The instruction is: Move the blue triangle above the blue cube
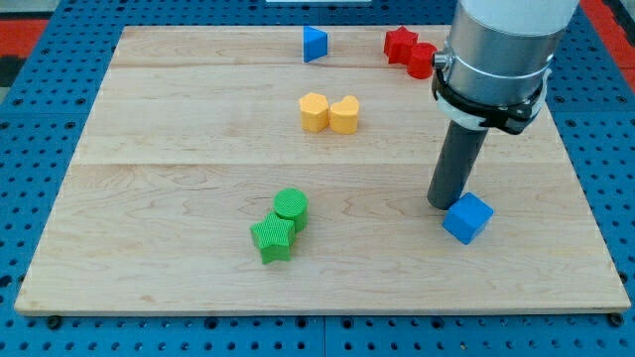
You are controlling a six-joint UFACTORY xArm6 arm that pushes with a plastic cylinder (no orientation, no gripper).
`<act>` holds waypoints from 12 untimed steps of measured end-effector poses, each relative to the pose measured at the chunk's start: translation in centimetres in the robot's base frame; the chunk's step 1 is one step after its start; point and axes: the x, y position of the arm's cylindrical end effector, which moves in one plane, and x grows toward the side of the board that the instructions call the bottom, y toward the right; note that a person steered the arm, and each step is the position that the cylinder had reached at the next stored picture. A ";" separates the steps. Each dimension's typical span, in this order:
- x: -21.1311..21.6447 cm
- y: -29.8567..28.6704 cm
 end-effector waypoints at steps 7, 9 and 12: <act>-22.9 -13.6; -29.4 -8.6; -30.1 -16.8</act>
